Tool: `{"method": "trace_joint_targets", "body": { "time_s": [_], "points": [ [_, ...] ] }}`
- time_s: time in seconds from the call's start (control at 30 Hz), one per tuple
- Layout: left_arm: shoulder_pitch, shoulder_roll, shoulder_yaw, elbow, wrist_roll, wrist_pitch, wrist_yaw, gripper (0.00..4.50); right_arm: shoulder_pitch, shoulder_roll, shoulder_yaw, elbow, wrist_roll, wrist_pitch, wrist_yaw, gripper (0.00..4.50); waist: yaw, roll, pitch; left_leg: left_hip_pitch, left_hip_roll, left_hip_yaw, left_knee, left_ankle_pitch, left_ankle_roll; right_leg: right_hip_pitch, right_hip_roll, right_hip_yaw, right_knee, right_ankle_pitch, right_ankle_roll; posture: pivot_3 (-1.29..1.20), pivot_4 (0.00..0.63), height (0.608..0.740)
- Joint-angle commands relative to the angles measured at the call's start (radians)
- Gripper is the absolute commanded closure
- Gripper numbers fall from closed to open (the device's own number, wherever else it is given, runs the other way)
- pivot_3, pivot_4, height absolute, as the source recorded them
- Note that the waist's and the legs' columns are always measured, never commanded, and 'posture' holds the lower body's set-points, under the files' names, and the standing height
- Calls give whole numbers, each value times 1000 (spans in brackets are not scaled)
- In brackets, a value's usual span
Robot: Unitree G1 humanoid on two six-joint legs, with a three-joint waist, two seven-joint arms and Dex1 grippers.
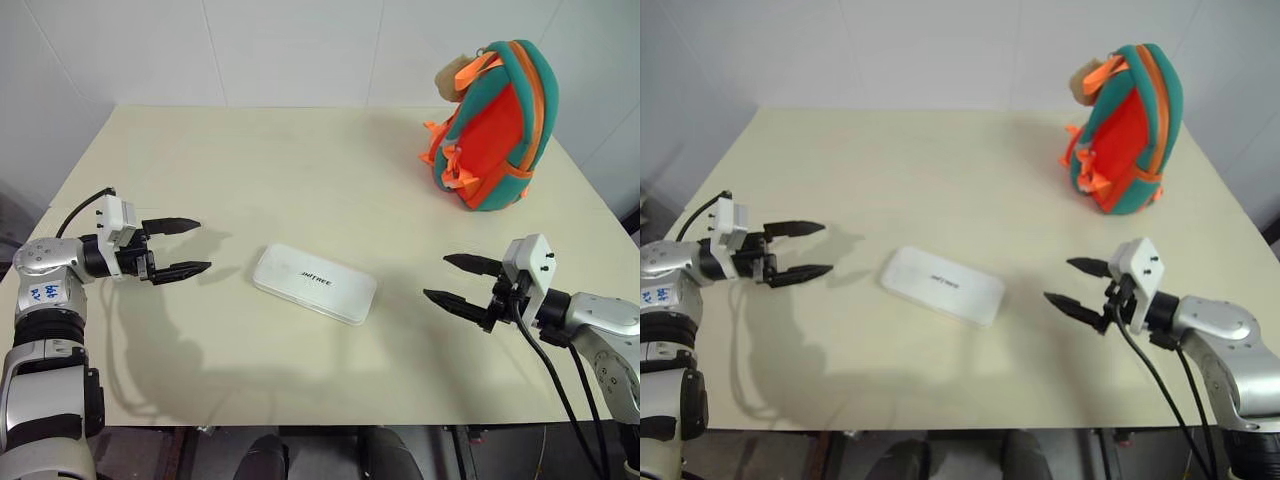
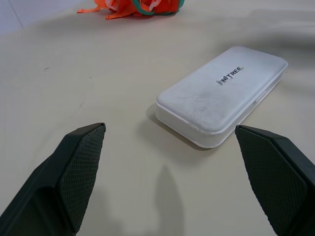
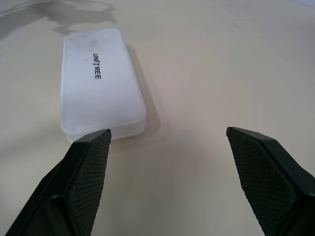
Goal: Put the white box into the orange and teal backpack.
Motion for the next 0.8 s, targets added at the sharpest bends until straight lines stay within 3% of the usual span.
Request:
{"method": "trace_joint_targets", "body": {
  "time_s": [0.03, 0.27, 0.63, 0.7, 0.8],
  "points": [
    [8, 19, 21, -23, -13, -7, -25, 0, -11, 12, -17, -39, 18, -6, -17, 21, 0, 0, 0, 0, 0, 0, 0, 0, 0, 0, 0, 0, 0, 0, 0, 0, 150, 740],
    [25, 6, 27, -55, -20, 11, -1, 0, 14, 38, -17, -86, 30, 6, -46, 21, 0, 0, 0, 0, 0, 0, 0, 0, 0, 0, 0, 0, 0, 0, 0, 0, 150, 740],
    [-37, -14, 31, 48, 16, -49, 66, 0, 1, 49, 49, -95, -22, 49, -121, 21, -3, 0, 0, 0, 0, 0, 0, 0, 0, 0, 1, 0, 0, 0, 0, 0, 150, 740],
    [-32, -25, 36, 38, 4, -30, 67, 381, -12, 39, 64, -96, -22, 75, -125, 0, -1, 0, 0, 0, 0, 0, 0, 0, 0, 0, 1, 0, 0, 0, 0, 0, 150, 740],
    [-34, -43, 25, 44, 7, -25, 45, 1179, -16, 46, 74, -76, -40, 63, -133, 664, 0, 0, 0, 0, 0, 0, 0, 0, 0, 0, 1, 0, 0, 0, 0, 0, 150, 740]
  ]
}}
